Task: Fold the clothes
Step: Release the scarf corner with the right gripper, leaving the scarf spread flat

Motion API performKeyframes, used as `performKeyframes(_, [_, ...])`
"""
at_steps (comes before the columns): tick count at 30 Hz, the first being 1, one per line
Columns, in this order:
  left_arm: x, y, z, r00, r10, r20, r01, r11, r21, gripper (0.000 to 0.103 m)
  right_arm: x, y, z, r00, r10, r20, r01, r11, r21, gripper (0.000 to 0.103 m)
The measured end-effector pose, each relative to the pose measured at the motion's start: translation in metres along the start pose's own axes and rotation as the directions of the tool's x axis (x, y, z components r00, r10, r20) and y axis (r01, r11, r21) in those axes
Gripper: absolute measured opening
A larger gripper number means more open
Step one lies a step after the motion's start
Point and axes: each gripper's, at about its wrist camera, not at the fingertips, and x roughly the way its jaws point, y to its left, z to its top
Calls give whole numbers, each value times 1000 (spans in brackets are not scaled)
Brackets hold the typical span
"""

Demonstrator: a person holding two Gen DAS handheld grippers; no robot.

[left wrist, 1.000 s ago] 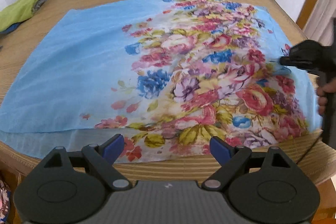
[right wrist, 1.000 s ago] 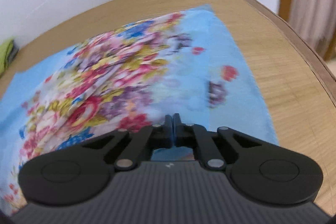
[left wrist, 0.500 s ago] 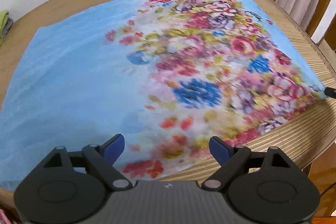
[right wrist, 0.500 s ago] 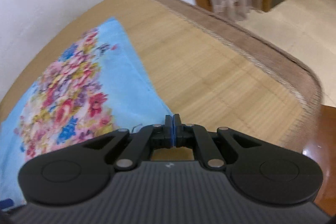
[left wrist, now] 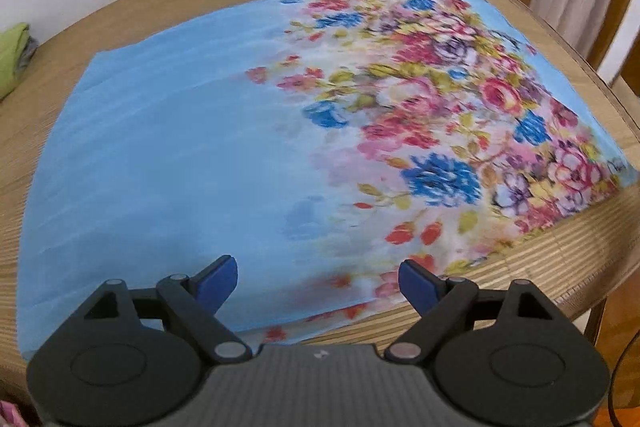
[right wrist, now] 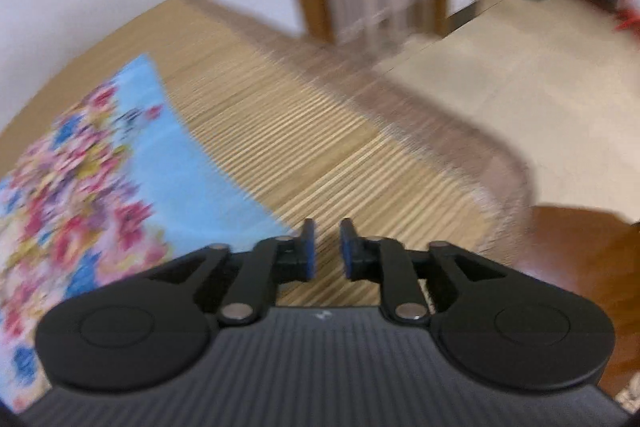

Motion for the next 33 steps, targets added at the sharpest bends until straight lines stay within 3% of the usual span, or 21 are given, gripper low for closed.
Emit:
performKeyframes(1, [-1, 5, -1, 1000, 4, 4, -4, 1000, -9, 89, -7, 6, 0, 999, -28, 45, 29, 999, -21, 29])
performKeyframes(4, [-1, 18, -4, 1000, 20, 13, -20, 999, -29, 89, -24, 32, -6, 993, 30, 115, -17, 994, -111, 36])
performKeyframes(10, [5, 39, -10, 998, 54, 18, -53, 998, -42, 89, -29, 86, -32, 954, 298, 26, -286, 936, -207, 37])
performKeyframes(12, [8, 47, -12, 998, 54, 18, -53, 997, -51, 89, -26, 97, -41, 949, 315, 4, -304, 921, -242, 37])
performKeyframes(16, [23, 65, -16, 998, 65, -24, -67, 994, -92, 89, -9, 102, -51, 965, 261, -39, -261, 925, -275, 37])
performKeyframes(21, [32, 81, -15, 998, 45, -47, -51, 988, -149, 89, -9, 103, -36, 966, 245, -86, -259, 926, -275, 42])
performKeyframes(26, [38, 80, 7, 998, 53, -20, -55, 989, -139, 89, -11, 123, 6, 907, 403, -124, -421, 881, -217, 42])
performKeyframes(31, [55, 71, 34, 996, 75, -39, -80, 986, -144, 89, 16, 192, 49, 838, 523, -152, -537, 744, -399, 42])
performKeyframes(33, [62, 66, 46, 995, 88, -44, -94, 985, -147, 89, 38, 222, 64, 822, 546, -162, -553, 699, -452, 42])
